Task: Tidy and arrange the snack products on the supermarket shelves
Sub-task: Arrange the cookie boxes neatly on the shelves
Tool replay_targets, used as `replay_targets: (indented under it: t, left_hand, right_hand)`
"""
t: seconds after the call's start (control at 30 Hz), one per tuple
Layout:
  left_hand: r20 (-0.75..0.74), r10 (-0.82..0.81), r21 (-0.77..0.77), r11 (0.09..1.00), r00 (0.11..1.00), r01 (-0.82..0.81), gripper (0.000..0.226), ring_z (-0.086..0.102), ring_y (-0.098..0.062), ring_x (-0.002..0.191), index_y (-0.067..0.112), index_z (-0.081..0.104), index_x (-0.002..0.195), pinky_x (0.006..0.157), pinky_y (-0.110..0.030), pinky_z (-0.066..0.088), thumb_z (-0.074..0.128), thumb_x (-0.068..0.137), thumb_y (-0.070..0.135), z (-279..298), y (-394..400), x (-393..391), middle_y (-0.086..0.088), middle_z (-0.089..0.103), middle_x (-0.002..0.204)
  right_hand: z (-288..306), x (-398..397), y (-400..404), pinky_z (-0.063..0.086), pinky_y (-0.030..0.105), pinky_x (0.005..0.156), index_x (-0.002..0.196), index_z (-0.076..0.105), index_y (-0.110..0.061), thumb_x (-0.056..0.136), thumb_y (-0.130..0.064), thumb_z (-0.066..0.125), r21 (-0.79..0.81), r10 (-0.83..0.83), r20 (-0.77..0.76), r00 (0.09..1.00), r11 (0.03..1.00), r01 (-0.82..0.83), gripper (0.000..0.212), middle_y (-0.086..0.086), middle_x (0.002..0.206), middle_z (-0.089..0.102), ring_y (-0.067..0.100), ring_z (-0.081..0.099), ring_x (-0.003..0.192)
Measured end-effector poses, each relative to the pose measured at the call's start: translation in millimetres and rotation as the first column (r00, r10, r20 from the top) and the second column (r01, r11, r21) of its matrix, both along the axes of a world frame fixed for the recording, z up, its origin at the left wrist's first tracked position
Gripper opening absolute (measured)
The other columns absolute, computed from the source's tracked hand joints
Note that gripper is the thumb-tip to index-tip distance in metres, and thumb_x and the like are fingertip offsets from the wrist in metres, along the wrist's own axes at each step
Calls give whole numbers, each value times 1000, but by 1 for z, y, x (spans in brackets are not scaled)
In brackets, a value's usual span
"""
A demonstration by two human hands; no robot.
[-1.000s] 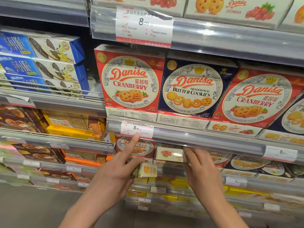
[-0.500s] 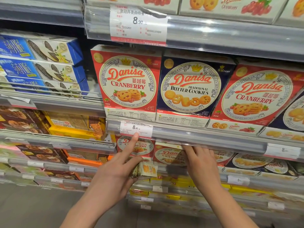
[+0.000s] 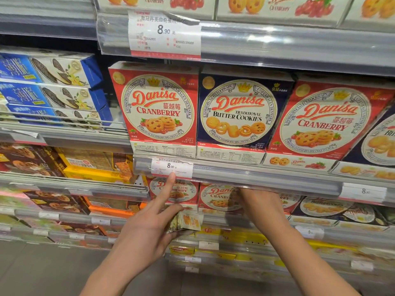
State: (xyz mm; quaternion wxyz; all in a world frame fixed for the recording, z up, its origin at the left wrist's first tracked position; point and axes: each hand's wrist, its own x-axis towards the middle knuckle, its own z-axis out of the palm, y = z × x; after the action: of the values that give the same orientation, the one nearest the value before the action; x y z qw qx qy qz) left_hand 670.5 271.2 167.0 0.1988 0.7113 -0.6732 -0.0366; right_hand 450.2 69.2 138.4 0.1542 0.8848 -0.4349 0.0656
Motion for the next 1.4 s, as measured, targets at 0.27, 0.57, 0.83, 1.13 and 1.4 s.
replay_targets:
  t: [0.27, 0.57, 0.83, 1.13, 1.4]
  left_hand:
    - [14, 10, 24, 1000, 1000, -10, 61, 71, -16, 93, 34, 64, 122, 58, -21, 50, 91, 68, 29, 1, 0, -3, 6, -8, 170]
    - [-73, 6, 35, 999, 997, -3, 67, 60, -3, 84, 37, 61, 129, 58, -15, 40, 90, 70, 23, -3, 0, -9, 6, -8, 170]
    - [-247, -139, -112, 987, 959, 114, 70, 55, 9, 112, 44, 55, 134, 82, -14, 51, 87, 76, 20, -2, -11, -50, 15, 9, 168]
    - [-317, -301, -117, 953, 899, 278, 63, 43, 6, 132, 49, 54, 135, 104, -6, 33, 81, 82, 28, -11, -65, -134, 27, 34, 150]
    - [-249, -423, -127, 906, 871, 404, 79, 18, 5, 148, 49, 33, 152, 117, -19, 22, 77, 85, 44, -1, -103, -224, 32, 20, 159]
  right_hand:
    - [18, 5, 5, 43, 32, 64, 120, 61, -33, 103, -32, 56, 174, -7, -30, 1000, 985, 12, 17, -4, 109, 72, 22, 71, 99]
    - [-8, -25, 31, 51, 39, 74, 115, 69, -15, 77, -25, 83, -135, 255, 313, 915, 965, -223, 41, 3, 100, 70, 24, 65, 88]
    - [-28, -76, 81, 32, 26, 117, 142, 52, -23, 101, -41, 53, 129, 196, 641, 742, 925, -356, 45, -11, 155, 40, 10, 40, 141]
    - [-21, -150, 65, 52, 36, 92, 139, 54, -25, 88, -29, 71, 83, 246, 562, 790, 933, -350, 54, -8, 134, 57, 14, 57, 119]
    - [-16, -260, 44, 47, 28, 92, 128, 63, -17, 88, -23, 56, -1, 154, 586, 796, 982, -189, 41, -4, 125, 61, 16, 58, 110]
